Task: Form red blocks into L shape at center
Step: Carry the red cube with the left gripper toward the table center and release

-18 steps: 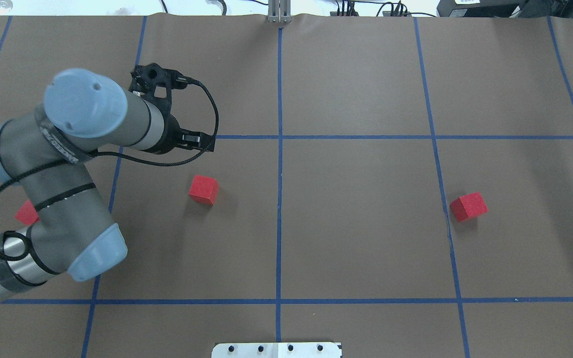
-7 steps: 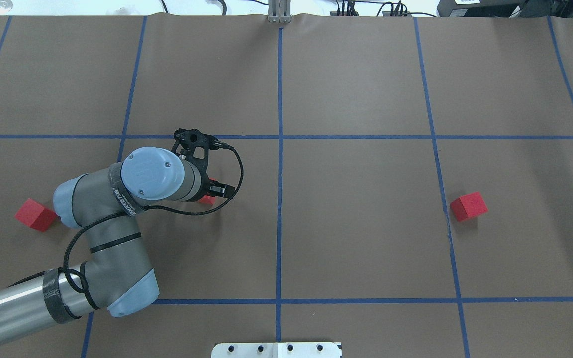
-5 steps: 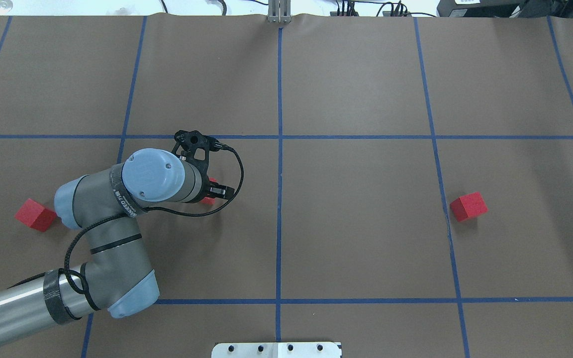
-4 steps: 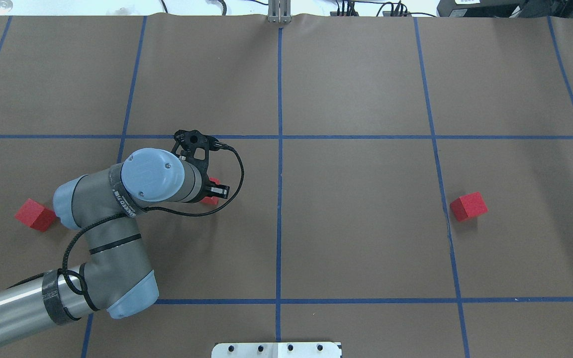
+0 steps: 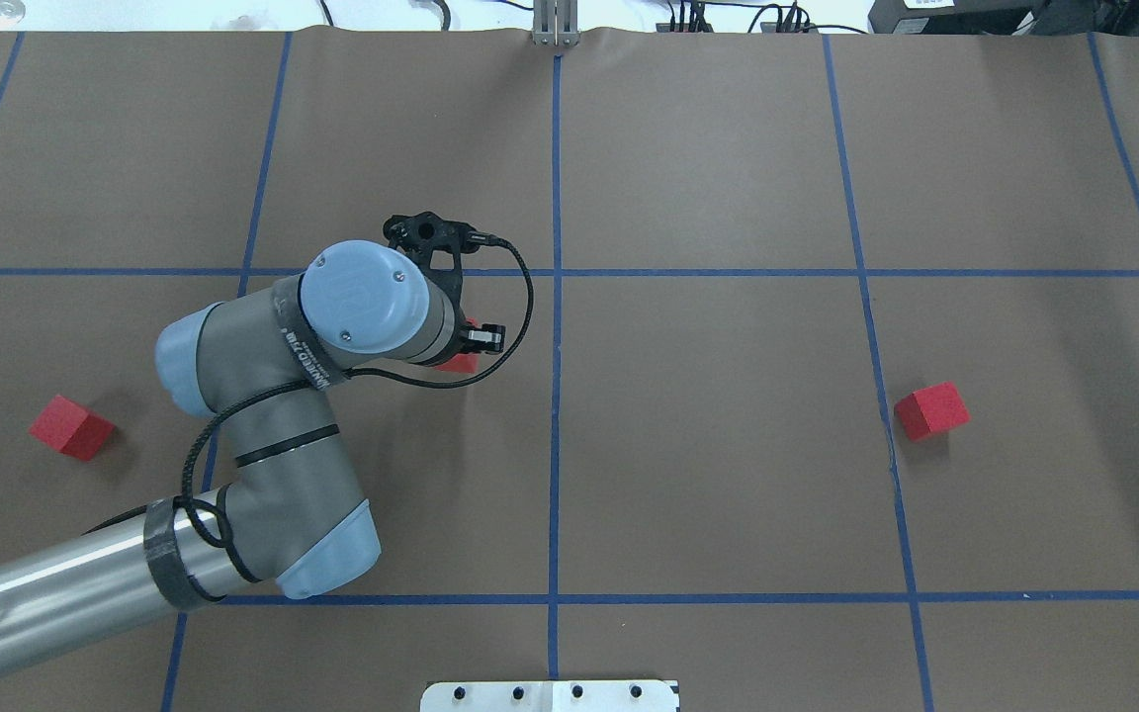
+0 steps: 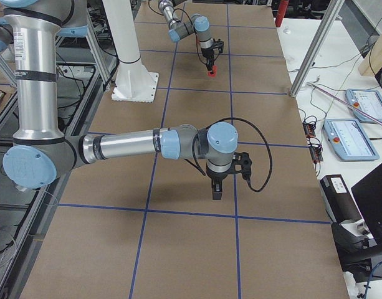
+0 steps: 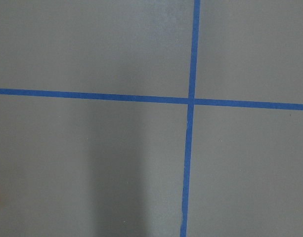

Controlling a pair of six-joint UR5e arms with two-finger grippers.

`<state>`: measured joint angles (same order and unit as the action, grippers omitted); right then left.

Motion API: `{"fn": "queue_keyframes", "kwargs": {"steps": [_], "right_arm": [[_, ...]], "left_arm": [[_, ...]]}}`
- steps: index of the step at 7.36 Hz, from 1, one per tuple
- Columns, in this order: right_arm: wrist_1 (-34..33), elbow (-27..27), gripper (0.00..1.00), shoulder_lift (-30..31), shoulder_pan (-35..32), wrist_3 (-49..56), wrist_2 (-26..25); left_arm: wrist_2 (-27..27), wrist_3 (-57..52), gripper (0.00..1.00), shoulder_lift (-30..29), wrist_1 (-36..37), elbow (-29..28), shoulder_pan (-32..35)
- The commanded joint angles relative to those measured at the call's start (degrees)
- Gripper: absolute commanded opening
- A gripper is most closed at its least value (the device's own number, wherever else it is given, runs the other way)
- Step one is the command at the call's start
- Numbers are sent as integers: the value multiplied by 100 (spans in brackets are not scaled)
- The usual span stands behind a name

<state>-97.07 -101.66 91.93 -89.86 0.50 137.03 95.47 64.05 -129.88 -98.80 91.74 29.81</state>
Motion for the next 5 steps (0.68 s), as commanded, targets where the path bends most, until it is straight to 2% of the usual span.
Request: {"fn": "queue_keyframes", "kwargs": {"steps": [1, 3, 5], "right_arm": [[-5, 14, 99, 45, 3, 11, 17], [13, 14, 99, 36, 3, 56, 8], [13, 14, 99, 27, 3, 29, -1]], "left_arm": [[-10, 212, 0, -1228, 19, -1363, 182], [-2, 248, 0, -1390, -567, -1938, 305], [25, 266, 0, -1504, -562, -2090, 253]]}}
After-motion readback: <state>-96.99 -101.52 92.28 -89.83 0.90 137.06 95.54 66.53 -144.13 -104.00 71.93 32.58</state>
